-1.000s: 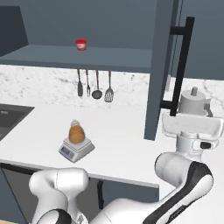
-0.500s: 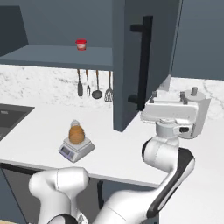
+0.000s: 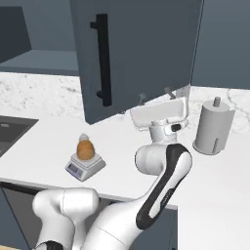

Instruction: Pick the honey bottle and place it on the digital scale for weighing, and close the cabinet.

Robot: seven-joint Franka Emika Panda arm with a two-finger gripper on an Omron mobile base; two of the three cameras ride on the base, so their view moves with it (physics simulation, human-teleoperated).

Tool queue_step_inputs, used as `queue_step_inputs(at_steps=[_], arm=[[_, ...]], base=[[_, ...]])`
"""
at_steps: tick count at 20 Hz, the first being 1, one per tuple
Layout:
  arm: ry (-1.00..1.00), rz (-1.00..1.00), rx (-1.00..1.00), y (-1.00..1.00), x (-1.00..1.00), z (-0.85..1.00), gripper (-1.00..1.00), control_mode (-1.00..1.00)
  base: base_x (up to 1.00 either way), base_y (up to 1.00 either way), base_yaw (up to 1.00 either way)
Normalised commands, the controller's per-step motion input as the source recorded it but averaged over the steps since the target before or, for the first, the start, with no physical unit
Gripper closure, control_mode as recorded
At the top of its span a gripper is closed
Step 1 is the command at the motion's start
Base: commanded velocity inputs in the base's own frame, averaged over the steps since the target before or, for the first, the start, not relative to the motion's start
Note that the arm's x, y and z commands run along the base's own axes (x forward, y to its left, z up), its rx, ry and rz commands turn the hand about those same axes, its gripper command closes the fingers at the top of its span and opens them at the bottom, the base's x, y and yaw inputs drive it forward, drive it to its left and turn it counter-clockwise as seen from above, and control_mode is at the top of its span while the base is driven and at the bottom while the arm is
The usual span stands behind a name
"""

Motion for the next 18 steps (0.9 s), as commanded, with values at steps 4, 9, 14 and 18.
queue_step_inputs(at_steps=[4, 9, 14, 18], arm=[[0.32, -0.16, -0.09, 0.99, 0.09, 0.34, -1.00, -1.00], [0.32, -0.20, -0.03, 0.70, 0.25, 0.66, -1.00, -1.00], [0.32, -0.21, -0.01, 0.57, 0.33, 0.67, -1.00, -1.00], [0.30, -0.19, 0.00, 0.52, 0.45, 0.41, -1.00, -1.00]], base=[[0.00, 0.00, 0.00], [0.00, 0.00, 0.00], [0.00, 0.00, 0.00], [0.00, 0.00, 0.00]])
